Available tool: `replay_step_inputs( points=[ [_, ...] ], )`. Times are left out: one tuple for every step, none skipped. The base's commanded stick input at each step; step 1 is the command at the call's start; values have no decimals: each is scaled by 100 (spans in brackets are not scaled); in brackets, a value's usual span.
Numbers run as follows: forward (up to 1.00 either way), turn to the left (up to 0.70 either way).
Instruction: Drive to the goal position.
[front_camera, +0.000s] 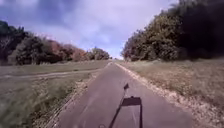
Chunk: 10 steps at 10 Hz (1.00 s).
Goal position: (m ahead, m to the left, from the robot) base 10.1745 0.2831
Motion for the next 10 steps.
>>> replay_step_inputs(
  points=[
    [70,0],
    [70,0],
    [70,0],
    [70,0],
    [70,0],
    [70,0],
    [70,0],
    [70,0],
    [70,0],
    [70,0]
  ],
)
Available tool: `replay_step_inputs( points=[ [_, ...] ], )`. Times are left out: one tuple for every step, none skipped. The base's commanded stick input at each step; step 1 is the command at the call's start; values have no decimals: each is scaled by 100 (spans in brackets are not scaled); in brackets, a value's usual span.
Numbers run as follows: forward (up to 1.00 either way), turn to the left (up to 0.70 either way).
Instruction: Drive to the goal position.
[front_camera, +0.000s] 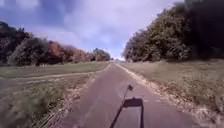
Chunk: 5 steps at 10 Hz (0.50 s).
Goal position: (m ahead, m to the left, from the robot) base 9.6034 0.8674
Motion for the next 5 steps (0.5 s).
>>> replay_step_inputs(
  points=[
    [70,0],
    [70,0],
    [70,0],
    [70,0],
    [70,0]
  ],
)
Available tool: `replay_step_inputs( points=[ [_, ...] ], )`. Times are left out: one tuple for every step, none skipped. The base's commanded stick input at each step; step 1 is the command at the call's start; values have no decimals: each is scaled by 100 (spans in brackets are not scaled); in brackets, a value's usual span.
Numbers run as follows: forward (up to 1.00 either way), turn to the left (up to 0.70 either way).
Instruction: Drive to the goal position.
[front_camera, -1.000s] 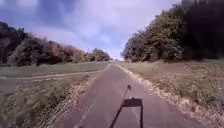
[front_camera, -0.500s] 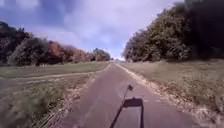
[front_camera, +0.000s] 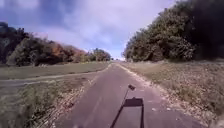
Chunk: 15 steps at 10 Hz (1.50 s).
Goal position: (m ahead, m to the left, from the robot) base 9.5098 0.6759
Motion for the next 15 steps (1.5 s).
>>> replay_step_inputs(
  points=[
    [70,0],
    [70,0],
    [70,0],
    [70,0],
    [70,0],
    [70,0],
    [70,0],
    [70,0],
    [70,0],
    [70,0],
    [70,0],
    [70,0],
    [70,0],
    [70,0],
    [70,0]
  ],
)
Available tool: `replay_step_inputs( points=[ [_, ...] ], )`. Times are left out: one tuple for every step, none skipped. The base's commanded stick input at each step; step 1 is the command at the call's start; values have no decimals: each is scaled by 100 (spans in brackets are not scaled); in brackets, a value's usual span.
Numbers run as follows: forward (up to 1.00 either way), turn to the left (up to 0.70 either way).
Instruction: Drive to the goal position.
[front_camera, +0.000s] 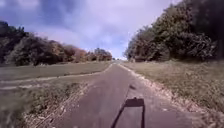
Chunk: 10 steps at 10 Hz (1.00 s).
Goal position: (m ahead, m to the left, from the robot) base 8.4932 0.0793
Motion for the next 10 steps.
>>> replay_step_inputs(
  points=[
    [70,0],
    [70,0],
    [70,0],
    [70,0],
    [70,0],
    [70,0],
    [70,0],
    [70,0],
    [70,0],
    [70,0]
  ],
)
